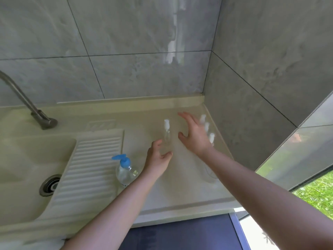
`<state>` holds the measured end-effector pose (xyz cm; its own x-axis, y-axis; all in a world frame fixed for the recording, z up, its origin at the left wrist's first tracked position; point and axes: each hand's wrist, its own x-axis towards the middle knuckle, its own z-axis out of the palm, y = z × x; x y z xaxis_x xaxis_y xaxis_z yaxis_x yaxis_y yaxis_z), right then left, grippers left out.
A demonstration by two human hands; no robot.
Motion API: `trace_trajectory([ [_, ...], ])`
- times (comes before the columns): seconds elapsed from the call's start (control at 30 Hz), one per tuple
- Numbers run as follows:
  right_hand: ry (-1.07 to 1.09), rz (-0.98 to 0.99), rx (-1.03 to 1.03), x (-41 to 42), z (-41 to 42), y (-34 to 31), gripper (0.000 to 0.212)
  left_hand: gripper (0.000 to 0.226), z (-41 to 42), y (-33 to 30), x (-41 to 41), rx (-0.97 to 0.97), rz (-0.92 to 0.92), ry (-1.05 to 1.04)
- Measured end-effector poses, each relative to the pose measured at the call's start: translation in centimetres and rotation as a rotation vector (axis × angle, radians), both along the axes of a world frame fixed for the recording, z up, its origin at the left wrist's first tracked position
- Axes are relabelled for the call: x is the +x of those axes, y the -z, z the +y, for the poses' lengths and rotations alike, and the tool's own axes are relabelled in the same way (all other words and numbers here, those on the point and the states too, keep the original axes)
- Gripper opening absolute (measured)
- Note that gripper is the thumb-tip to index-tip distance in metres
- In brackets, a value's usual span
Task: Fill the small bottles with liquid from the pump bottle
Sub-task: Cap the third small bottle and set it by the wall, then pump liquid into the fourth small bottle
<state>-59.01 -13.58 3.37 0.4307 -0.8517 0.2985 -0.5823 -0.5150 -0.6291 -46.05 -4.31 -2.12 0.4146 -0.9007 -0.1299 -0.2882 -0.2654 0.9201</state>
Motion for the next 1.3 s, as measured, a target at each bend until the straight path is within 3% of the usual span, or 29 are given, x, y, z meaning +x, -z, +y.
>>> trace_trajectory([
  [0.17,-0.121,0.214,0.082,2.5,-2.8,0.1,0.071,0.068,-0.2,0.0,0.8,0.039,0.048,0.002],
  [0.4,-0.21,0.44,0.168,6.0,-6.1,1.4,0.063,0.059,0.0,-0.1,0.9,-0.057,0.182,-0.089],
  [0.53,-0.11,0.403,0.071,7.0,-5.7,2.1,0.04,0.058,0.3,-0.3,0.8,-0.069,0.266,-0.095],
  [0.7,-0.102,0.402,0.004,6.8,-4.1,1.1,0.037,0.057,1.1,-0.1,1.2,-0.035,0.295,-0.1],
  [0.9,-0.11,0.247,-0.148,4.5,0.5,-3.6,0.046,0.068,3.0,-1.2,0.9,0.011,0.296,-0.075],
  [1.13,-0.213,0.156,-0.136,1.0,8.7,-6.8,0.056,0.082,7.6,-2.6,-0.6,-0.005,0.179,-0.004],
  [1.2,-0.254,0.14,-0.132,0.6,11.0,-6.9,0.058,0.076,9.2,-2.7,-0.8,-0.062,0.108,-0.008],
  [1.3,-0.319,0.076,-0.058,0.4,13.5,-6.7,0.062,0.04,11.1,-3.2,-0.8,-0.123,-0.033,0.034],
])
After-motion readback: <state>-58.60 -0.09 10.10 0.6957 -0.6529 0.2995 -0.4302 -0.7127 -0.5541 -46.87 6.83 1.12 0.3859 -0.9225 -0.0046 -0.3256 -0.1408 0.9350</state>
